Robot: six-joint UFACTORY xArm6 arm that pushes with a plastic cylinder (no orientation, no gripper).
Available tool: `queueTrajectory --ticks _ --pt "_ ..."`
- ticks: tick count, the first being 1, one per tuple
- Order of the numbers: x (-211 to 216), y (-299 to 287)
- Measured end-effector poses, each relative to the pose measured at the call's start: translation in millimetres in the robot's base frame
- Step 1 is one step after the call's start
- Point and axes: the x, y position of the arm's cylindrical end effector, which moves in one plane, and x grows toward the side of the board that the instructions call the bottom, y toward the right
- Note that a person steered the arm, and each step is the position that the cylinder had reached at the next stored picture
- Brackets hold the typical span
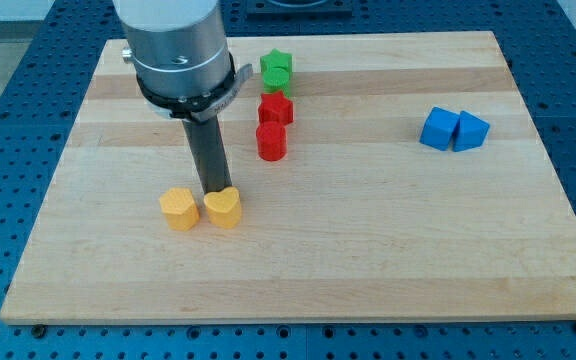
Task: Place the yellow blocks to the bottom left of the red circle
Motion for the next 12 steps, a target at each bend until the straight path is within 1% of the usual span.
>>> queueTrajectory --ticks 2,3,4,5,6,7,8,9,10,12 --pt "0.0 0.0" --pt "-21.8 -0.8" --pt "-32.2 -38.0" --pt "-31.9 -91.5" --pt "2.1 -150.7" --pt "33.4 -163.3" --pt "33.4 -162.1" --pt "33.4 -136.2" --pt "33.4 -128.3" --pt "35.0 -78.5"
